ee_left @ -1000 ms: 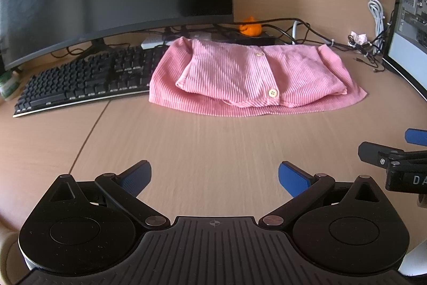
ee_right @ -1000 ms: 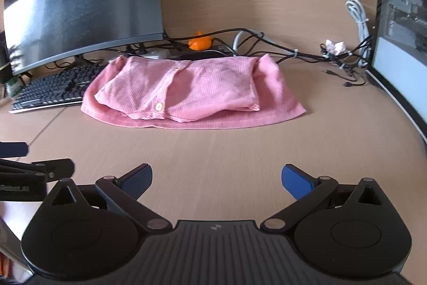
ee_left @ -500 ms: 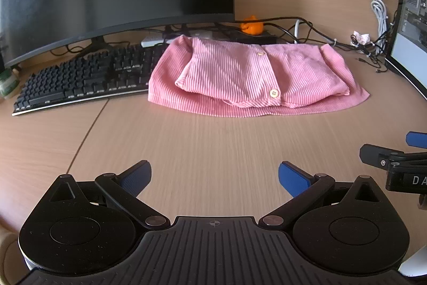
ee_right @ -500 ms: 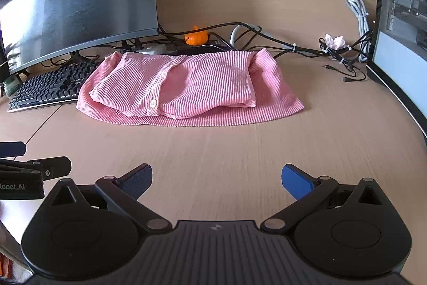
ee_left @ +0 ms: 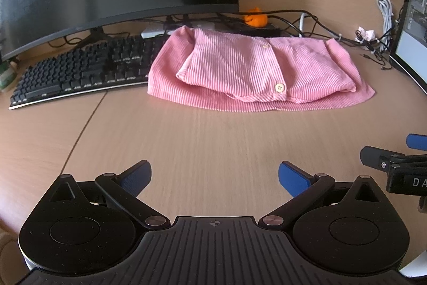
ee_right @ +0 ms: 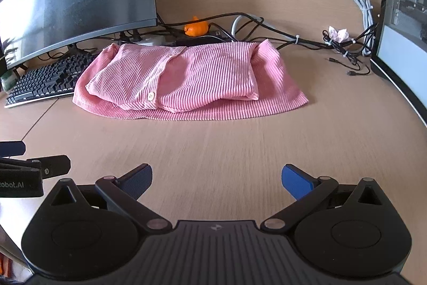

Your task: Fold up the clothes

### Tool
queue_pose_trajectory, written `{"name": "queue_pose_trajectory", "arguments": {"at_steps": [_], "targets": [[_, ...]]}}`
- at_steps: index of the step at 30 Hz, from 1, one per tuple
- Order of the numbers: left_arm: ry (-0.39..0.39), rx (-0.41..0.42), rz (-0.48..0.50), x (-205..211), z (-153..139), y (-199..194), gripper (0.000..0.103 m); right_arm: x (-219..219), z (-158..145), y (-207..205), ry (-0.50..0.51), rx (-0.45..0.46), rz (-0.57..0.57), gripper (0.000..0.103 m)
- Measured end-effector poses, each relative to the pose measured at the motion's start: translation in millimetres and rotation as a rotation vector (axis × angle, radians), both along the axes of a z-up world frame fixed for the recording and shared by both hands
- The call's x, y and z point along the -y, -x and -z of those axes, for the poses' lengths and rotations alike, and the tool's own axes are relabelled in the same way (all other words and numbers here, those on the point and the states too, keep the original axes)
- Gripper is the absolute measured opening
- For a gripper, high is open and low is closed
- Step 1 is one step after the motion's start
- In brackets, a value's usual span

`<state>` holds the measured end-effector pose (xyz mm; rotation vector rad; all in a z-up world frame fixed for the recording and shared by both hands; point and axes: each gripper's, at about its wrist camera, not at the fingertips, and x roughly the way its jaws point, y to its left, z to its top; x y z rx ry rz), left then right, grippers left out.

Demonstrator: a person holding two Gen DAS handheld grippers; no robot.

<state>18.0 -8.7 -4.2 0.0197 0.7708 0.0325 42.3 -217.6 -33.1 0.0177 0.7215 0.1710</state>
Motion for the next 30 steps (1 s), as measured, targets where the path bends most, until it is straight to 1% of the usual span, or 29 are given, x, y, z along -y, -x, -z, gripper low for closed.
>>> {"name": "queue_pose_trajectory", "arguments": {"at_steps": [7,20,30], "targets": [[0.002,-0.013,-0.002,-3,2,-5,0.103,-3,0,-3,-0.002,0.000,-0.015,0.103],[0.005,-0.035,-0.008,-3,4,-9,0.103,-6,3,-10,0.023,-0.032,-0.027,0.103],[0.002,-0.045,-0.019,-4,5,-11,0.103,-8,3,-12,0.025,-0.034,-0.040,0.103]]}}
